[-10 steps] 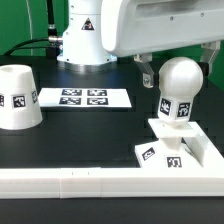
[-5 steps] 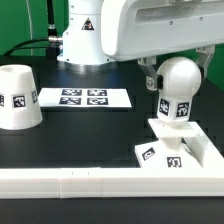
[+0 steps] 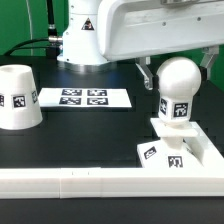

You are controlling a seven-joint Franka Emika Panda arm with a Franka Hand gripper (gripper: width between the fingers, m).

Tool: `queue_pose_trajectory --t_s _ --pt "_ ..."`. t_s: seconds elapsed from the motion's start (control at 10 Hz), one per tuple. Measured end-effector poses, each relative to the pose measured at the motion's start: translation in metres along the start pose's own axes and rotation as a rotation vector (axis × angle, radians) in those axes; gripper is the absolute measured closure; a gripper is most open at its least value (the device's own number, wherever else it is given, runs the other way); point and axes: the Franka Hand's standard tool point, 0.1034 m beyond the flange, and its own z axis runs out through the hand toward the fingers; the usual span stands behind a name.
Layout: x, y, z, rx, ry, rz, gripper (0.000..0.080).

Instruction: Assemble lamp

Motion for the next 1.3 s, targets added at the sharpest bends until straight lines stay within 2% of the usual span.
queue_pose_trajectory --t_s 0.2,0.5,0.8,1.0,1.1,1.2,1.3 --pt "0.0025 0.0028 0.0000 0.023 0.032 0.259 0.0222" --pt "0.0050 0.0038 0.0004 0.035 0.044 0.604 0.0222" --pt "0.0043 -0.0042 0.0014 0.052 0.032 0.888 0.0222" --pt "0.0061 -0.0040 0.0016 0.054 0.030 0.945 0.0222" --pt "0.0056 -0.0053 0.0021 0.056 0.029 0.973 0.0146" --pt "0.0055 -0.0054 0.0023 0.055 0.029 0.944 0.0146" --pt "0.0054 -0.0035 0.0019 0.052 0.028 0.880 0.0114"
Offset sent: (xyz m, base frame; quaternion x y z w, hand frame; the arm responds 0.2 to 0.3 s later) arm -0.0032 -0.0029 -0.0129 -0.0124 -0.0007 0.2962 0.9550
